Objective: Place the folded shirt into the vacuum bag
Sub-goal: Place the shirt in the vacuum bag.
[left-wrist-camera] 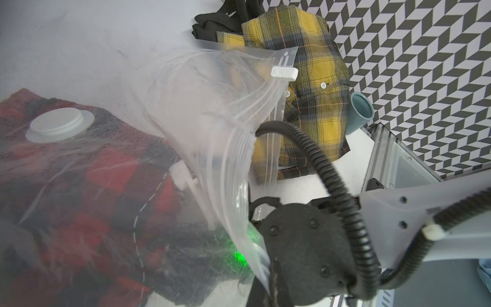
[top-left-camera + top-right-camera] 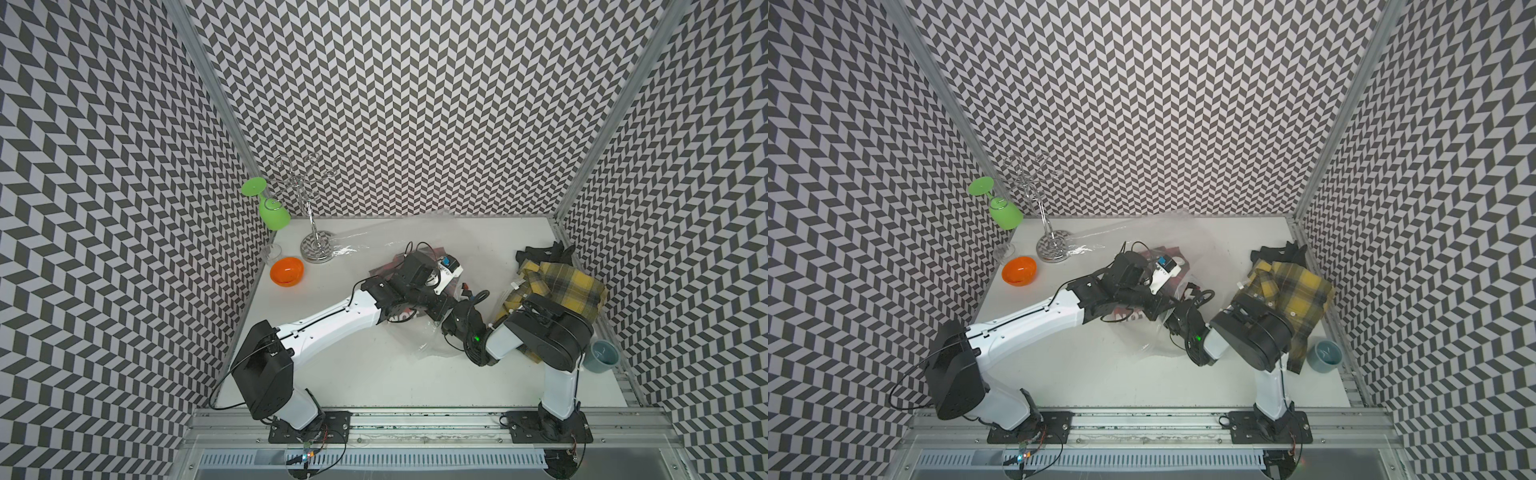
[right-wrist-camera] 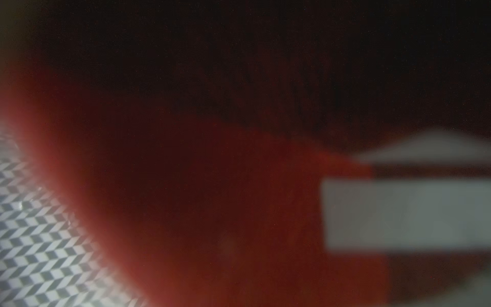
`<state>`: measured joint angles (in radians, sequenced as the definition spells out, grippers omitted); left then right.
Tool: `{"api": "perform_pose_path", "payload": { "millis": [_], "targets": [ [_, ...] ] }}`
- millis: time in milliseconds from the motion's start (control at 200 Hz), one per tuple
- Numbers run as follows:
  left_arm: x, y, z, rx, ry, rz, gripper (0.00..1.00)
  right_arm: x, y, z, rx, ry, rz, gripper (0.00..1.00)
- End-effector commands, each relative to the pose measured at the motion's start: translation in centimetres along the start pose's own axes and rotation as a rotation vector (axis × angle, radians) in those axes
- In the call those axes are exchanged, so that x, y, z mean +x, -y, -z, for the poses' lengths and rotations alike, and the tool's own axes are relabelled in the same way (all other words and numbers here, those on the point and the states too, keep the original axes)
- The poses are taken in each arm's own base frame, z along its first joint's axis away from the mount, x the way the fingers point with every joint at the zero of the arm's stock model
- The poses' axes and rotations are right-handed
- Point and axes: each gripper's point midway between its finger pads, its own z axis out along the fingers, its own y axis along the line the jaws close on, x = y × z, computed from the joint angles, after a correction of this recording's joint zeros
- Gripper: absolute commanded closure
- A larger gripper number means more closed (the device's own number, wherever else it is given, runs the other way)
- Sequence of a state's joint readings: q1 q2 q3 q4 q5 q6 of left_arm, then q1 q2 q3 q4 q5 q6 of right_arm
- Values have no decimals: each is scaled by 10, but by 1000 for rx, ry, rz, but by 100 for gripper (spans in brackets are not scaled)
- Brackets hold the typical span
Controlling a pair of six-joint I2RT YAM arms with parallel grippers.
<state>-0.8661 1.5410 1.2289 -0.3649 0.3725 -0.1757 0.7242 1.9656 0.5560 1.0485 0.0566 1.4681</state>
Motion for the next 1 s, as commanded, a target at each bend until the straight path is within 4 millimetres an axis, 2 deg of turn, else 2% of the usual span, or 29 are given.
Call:
{"api": "perform_pose_path", "payload": {
  "millis": [0,110,240,280,351,391,431,476,601,756,811,851,911,936,956,996],
  "targets": [
    [-16,22,13,62,46,-58,100,-14,-34,-18,-111,53,-54,78],
    [-2,9,15,21,6,-68,100,-24,-50,-27,-131,69,-23,77],
    [10,-10,23,-19,-7,-48,100,-36,-46,-26,-108,76,9,75],
    [12,-18,26,-34,-3,-35,100,-34,-45,-24,-118,50,10,72],
    [15,-36,30,-70,9,-9,100,-23,-52,-14,-145,-10,45,59],
    [17,-47,30,-90,14,11,100,-16,-54,-5,-137,-30,66,50],
    [20,-59,30,-110,14,34,100,-9,-63,8,-157,-43,92,43],
    [22,-72,31,-135,13,53,100,-1,-64,22,-151,-60,107,37],
    [17,-97,35,-207,26,84,100,12,-68,61,-143,-93,140,29],
    [12,-105,42,-242,50,94,100,25,-58,94,-79,-161,216,28],
    [13,-109,45,-267,48,101,100,33,-60,102,-67,-216,289,29],
    [14,-113,49,-289,48,108,100,38,-55,110,-30,-254,344,31],
    [18,-117,54,-311,45,119,100,40,-57,125,8,-272,451,32],
    [21,-117,55,-311,40,127,100,38,-60,132,18,-265,495,32],
    [23,-115,55,-307,35,129,100,35,-73,141,-7,-247,536,32],
    [29,-112,55,-292,28,139,100,29,-87,155,-14,-222,592,33]
  ]
}}
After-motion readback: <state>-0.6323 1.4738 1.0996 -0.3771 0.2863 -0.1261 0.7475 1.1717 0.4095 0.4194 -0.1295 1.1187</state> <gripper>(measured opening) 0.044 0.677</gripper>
